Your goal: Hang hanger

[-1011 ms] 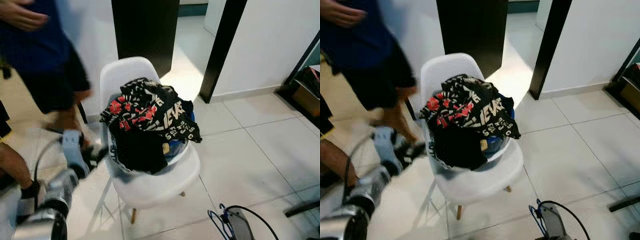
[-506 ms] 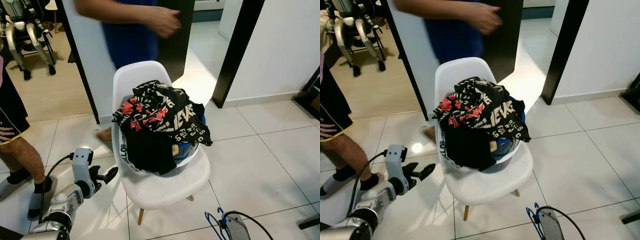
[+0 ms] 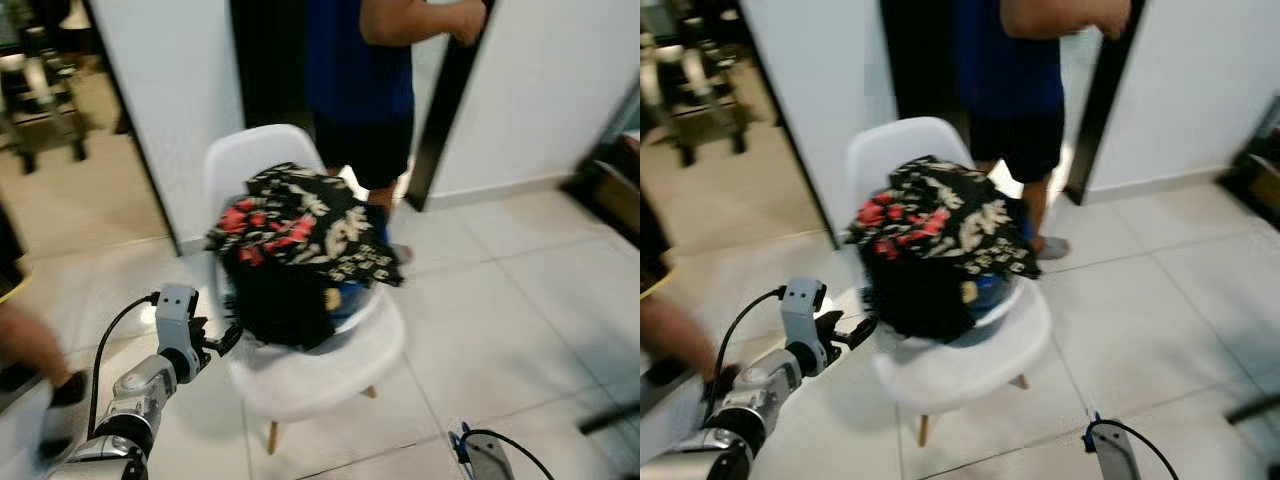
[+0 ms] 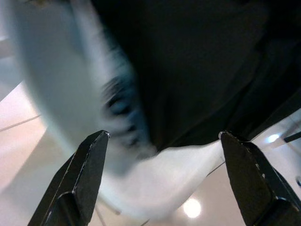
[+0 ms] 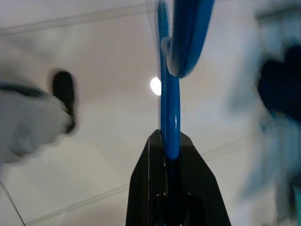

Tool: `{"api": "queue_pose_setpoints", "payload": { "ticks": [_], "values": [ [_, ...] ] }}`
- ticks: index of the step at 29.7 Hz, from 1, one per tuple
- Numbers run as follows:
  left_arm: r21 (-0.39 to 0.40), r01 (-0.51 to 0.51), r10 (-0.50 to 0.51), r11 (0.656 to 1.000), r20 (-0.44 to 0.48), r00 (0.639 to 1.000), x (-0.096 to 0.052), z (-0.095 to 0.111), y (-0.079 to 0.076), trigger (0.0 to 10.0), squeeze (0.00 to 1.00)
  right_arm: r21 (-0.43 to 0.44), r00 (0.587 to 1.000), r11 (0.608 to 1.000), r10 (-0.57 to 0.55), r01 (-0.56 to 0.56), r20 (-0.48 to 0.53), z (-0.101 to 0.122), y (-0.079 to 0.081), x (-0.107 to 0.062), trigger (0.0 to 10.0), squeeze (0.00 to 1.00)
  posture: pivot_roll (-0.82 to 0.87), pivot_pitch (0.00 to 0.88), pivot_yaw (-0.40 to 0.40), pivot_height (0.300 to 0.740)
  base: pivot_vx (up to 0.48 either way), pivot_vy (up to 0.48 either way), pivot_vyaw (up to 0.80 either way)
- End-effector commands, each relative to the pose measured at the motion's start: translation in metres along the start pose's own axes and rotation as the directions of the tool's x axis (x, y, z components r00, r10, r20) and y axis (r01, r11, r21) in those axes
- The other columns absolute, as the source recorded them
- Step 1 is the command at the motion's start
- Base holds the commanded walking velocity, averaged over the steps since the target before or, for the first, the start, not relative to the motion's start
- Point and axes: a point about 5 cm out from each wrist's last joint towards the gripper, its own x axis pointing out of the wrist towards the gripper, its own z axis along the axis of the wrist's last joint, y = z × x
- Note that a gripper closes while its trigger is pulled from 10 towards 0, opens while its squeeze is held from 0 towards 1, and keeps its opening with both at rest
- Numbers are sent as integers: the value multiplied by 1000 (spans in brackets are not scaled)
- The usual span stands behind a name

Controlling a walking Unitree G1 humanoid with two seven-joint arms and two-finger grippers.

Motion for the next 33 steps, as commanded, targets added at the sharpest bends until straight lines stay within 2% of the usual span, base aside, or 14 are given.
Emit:
{"api": "queue_pose_setpoints", "payload": {
  "ticks": [1,4,18,20,21,23,24,25,27,30,32,33],
  "values": [
    [-17,-46,46,999,11,999,-4,0,7,10000,0,9,1000,1000,2,-1,-13,2,3,0,10000,0,-49,68,12,740,0,0,0],
    [-25,-63,63,998,15,998,-8,-1,11,10000,0,13,1000,1000,-1,1,-16,3,4,0,10000,0,-51,63,16,740,0,0,0],
    [-4,-98,99,995,24,995,-14,0,20,10000,0,25,1000,1000,-6,7,-20,7,5,1,10000,0,-50,51,7,740,272,0,0],
    [2,-110,110,994,23,994,-15,0,22,10000,0,25,1000,1000,-7,7,-21,8,6,1,10000,0,-51,52,6,740,300,0,0],
    [18,-156,156,988,23,988,-19,1,28,10000,0,25,1000,1000,-3,4,-21,7,6,1,10000,0,-54,56,9,740,296,0,0],
    [18,-156,156,988,23,988,-19,1,28,10000,0,25,1000,1000,-3,4,-21,7,6,1,10000,0,-54,56,9,740,296,0,0],
    [53,-287,287,956,21,958,-30,4,47,10000,0,23,1000,1000,4,-3,-19,7,6,1,10000,0,-52,59,9,740,296,0,0],
    [68,-338,337,939,19,941,-35,5,55,10000,0,22,1000,1000,6,-5,-19,7,6,1,10000,0,-52,59,9,740,296,0,0],
    [75,-363,363,929,17,932,-37,5,58,10000,0,21,1000,1000,7,-6,-19,7,6,1,10000,0,-52,59,9,740,296,0,0],
    [111,-388,393,915,-29,919,-52,-4,68,10000,0,14,999,1000,14,-13,-31,5,6,1,10000,0,-44,64,9,740,296,0,0],
    [118,-388,395,914,-39,918,-54,-6,69,10000,0,13,999,1000,15,-14,-33,5,6,1,10000,0,-44,64,9,740,296,0,0],
    [116,-364,372,924,-57,927,-54,-11,67,10000,0,12,999,1000,17,-16,-37,5,6,1,10000,0,-42,68,10,740,292,0,0]
  ]
}}
